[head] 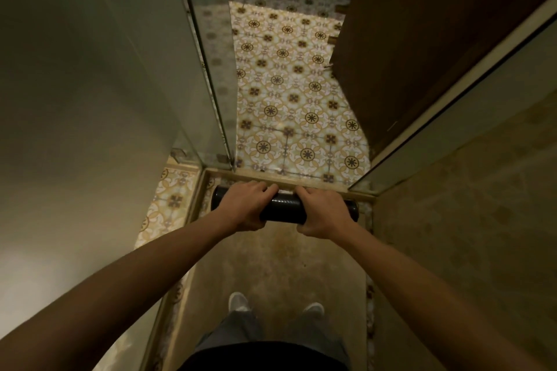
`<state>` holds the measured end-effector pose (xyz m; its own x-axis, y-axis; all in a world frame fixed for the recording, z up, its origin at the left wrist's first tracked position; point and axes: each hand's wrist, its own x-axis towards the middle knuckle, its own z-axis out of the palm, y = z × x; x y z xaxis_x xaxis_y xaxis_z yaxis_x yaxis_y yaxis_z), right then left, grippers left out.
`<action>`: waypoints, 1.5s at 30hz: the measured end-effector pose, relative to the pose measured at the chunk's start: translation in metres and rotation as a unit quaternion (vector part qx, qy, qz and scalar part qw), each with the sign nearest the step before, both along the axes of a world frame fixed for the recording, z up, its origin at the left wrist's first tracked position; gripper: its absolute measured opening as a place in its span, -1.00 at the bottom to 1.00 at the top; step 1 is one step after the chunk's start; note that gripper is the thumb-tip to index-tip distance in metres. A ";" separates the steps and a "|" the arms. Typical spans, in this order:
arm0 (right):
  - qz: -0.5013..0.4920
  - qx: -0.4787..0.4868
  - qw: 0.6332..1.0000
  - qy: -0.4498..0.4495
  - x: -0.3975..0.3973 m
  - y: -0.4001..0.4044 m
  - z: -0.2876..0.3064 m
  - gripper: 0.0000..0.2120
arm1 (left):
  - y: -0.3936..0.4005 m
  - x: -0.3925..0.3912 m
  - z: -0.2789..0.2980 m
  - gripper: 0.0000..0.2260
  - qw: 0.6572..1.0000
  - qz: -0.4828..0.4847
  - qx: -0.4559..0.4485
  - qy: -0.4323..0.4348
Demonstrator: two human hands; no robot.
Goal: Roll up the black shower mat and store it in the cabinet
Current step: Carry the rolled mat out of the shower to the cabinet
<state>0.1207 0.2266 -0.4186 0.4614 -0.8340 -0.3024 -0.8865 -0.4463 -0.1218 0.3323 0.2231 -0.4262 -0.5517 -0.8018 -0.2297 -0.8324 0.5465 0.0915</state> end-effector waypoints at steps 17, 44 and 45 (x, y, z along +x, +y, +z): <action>-0.006 0.038 0.999 -0.001 -0.063 -0.236 -0.041 -0.37 | -0.237 -0.068 -0.038 -0.48 0.998 0.025 0.053 -0.022; 0.034 0.037 0.998 0.021 -0.122 -0.756 -0.042 -0.46 | -0.737 -0.122 -0.044 -0.53 0.995 0.074 0.058 0.028; 0.035 0.039 0.998 0.020 -0.119 -0.778 -0.038 -0.46 | -0.755 -0.119 -0.039 -0.54 0.994 0.084 0.060 0.044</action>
